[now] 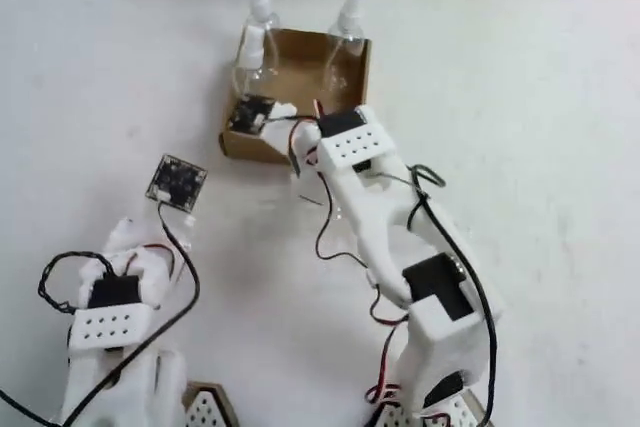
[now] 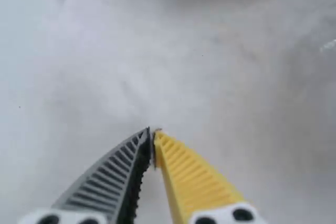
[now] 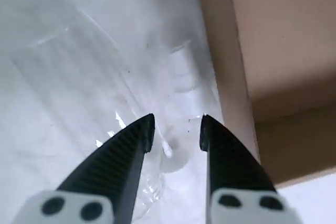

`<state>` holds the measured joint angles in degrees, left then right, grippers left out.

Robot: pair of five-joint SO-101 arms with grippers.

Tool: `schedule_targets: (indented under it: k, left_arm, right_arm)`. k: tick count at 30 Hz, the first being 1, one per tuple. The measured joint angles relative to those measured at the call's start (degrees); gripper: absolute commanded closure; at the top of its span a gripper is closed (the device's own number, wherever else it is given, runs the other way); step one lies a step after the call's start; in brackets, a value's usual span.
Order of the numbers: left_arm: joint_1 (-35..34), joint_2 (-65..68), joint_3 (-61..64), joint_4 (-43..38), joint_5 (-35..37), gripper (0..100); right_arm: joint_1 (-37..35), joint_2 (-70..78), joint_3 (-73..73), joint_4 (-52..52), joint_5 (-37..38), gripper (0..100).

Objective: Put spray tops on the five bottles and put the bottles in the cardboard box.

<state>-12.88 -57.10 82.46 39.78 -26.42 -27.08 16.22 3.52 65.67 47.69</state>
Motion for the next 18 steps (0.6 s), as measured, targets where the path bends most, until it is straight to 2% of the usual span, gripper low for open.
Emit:
schedule_targets:
  k: [6, 12, 18]
  left_arm:
    - [-0.09, 0.0, 0.0, 0.0, -0.09, 98]
    - [-0.09, 0.0, 0.0, 0.0, -0.09, 98]
    - [-0.26, 0.0, 0.0, 0.0, -0.09, 98]
  right_arm:
    - [0.0, 2.37, 0.0, -4.04, 3.34, 88.1]
    - [-0.09, 3.08, 0.0, -5.1, 6.24, 79.6]
    - [-0.35, 3.25, 0.0, -3.6, 7.47, 84.5]
